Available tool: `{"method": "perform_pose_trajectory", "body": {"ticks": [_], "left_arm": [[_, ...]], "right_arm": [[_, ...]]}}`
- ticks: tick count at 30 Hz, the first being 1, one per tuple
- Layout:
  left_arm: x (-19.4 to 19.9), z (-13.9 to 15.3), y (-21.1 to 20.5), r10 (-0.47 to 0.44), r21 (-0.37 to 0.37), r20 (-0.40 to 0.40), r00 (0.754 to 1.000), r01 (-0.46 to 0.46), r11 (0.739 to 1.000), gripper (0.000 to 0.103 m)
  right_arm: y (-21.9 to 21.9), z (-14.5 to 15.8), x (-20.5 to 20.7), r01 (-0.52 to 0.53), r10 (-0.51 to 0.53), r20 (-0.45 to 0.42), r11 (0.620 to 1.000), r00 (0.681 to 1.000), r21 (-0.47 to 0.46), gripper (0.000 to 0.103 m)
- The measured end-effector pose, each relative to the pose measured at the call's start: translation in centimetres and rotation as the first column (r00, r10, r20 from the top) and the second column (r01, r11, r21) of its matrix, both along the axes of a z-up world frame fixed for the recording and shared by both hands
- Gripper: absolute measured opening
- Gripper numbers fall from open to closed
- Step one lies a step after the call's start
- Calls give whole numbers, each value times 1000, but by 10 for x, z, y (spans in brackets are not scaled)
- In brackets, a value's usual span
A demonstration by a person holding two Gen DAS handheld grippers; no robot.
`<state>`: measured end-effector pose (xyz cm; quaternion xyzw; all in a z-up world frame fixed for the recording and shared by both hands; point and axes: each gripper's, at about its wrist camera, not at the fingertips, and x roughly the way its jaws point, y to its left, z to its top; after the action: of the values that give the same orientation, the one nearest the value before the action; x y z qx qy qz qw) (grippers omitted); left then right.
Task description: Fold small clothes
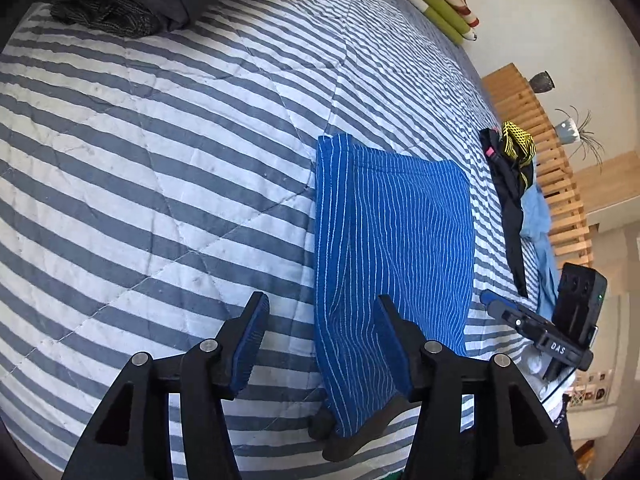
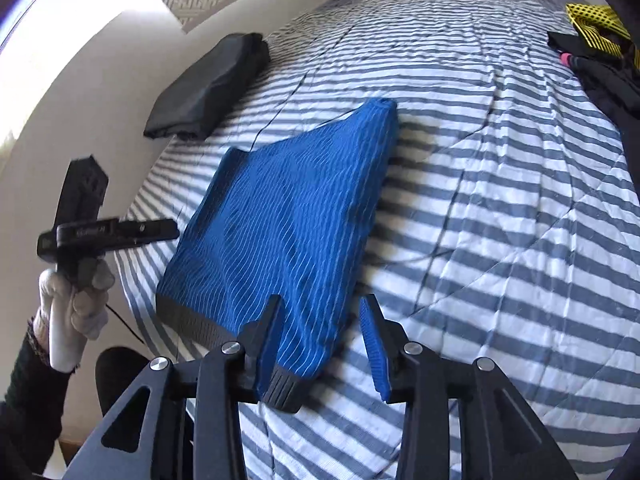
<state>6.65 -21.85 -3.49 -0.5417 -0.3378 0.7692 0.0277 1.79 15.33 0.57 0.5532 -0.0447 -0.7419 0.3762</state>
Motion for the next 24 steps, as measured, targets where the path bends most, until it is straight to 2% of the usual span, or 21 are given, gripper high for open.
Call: {"method": "perform_pose_trajectory", "body": {"ticks": [3, 8, 11, 12, 13, 15, 17, 19, 24], "left_arm": [[-10, -10, 3, 0, 31, 9, 1000, 0, 1000, 58], [-24, -14, 14, -34, 42, -5, 999, 34, 999, 53], [-31, -15, 20, -55, 13, 2, 998, 55, 998, 30], [-33, -18, 22, -62, 21, 9, 998, 62, 998, 17], [-33, -20, 23, -64, 16, 13, 998, 64, 998, 10], [-32, -21, 26, -69, 18, -5, 998, 69, 997, 6], [-27, -20, 26, -58, 38, -32, 998, 59, 998, 5], [-21, -17, 22, -34, 73, -54, 998, 38, 997, 4], [4, 17, 13, 13, 167, -161, 987, 15, 986, 4]], "right_arm": [[0, -16, -25, 36, -31, 100, 999, 994, -40, 35], [-3, -29, -40, 53, -39, 162, 995, 986, -83, 36], [-13, -33, -43, 39, -27, 154, 996, 988, -79, 35], [-16, -35, -43, 33, -20, 162, 996, 987, -82, 36], [-19, -37, -44, 30, -14, 167, 995, 986, -90, 35], [-23, -39, -43, 18, -1, 164, 995, 986, -100, 30], [-22, -41, -43, 12, 5, 168, 995, 986, -98, 16], [-20, -42, -44, 14, 13, 191, 991, 982, -137, 10], [-1, -18, -42, 53, -5, 184, 965, 983, -258, 8]]}}
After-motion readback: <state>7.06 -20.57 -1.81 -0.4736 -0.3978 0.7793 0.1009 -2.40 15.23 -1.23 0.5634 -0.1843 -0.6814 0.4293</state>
